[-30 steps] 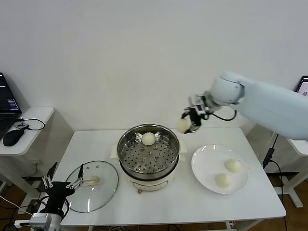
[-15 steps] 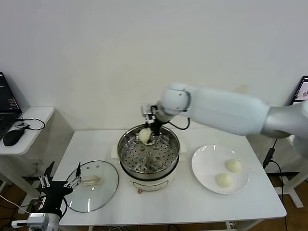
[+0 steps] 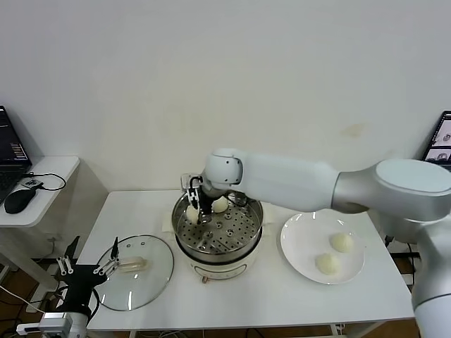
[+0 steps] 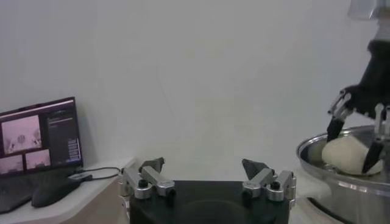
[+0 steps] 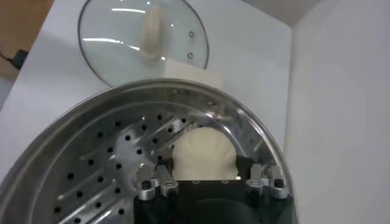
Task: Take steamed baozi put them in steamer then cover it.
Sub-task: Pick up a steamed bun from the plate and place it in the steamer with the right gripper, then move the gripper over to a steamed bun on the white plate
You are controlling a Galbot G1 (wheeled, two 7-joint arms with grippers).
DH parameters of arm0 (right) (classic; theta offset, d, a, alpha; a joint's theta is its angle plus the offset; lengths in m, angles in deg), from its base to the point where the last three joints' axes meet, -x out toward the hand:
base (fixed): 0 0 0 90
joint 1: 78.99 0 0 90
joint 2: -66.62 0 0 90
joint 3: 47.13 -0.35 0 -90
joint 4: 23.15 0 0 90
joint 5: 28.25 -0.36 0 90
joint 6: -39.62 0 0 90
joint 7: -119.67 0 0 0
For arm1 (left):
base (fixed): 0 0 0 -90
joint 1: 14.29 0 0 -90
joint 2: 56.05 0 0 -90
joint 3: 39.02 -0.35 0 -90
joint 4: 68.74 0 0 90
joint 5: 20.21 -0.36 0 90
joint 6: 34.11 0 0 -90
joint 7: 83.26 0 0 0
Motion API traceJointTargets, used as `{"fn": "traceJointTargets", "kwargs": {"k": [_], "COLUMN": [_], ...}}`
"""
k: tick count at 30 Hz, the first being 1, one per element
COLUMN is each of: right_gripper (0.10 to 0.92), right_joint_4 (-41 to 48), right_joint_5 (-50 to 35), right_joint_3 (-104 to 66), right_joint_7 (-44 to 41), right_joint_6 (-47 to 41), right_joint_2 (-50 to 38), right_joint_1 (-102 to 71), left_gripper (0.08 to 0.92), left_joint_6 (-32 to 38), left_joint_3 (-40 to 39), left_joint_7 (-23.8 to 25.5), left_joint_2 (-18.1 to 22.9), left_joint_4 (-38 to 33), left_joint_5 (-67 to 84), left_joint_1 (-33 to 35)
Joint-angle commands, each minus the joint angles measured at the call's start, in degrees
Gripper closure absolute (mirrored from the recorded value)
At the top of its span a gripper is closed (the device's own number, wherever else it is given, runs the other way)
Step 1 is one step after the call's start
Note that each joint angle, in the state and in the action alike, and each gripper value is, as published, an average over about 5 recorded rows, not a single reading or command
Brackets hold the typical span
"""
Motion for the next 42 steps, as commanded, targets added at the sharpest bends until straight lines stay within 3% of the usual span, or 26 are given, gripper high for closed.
{"fn": "traceJointTargets", "kwargs": {"k": [1, 5, 13, 23, 32, 42], "right_gripper": [0.379, 0.358, 0.210, 0.202, 0.202, 0.202], "right_joint_4": [2.9, 2.6, -3.8, -17.0, -28.4, -29.5], "right_joint_5": [1.7, 2.8, 3.1, 6.1, 17.2, 26.9], "right_joint_3": [0.1, 0.0, -0.2, 3.8, 6.4, -1.8], "right_joint_7": [1.0, 0.3, -8.5, -19.8, -23.2, -21.4], "right_joint_6": [-0.1, 0.2, 2.4, 9.3, 14.6, 18.6], "right_joint_2": [2.4, 1.8, -5.7, -27.3, -48.7, -57.8], "right_joint_1": [-2.7, -2.6, 6.2, 19.3, 16.5, -1.0], "left_gripper": [0.177, 0.177, 0.177, 0.177, 0.177, 0.177], "left_joint_6": [0.0, -0.1, -0.1, -0.2, -0.3, -0.9], "left_joint_3": [-0.2, -0.1, 0.3, 0.0, -1.1, -2.7], "left_joint_7": [0.0, 0.0, 0.0, 0.1, 0.1, 0.3], "left_joint_2": [0.0, -0.1, -0.4, -1.2, -1.4, -0.8], "left_joint_4": [-0.2, -0.4, -0.5, 0.7, 0.8, 0.8], "left_joint_5": [-0.1, -0.1, 0.0, 0.0, -0.4, -1.9], "left_joint_1": [0.0, 0.0, -0.1, -1.0, -1.0, -1.2]}}
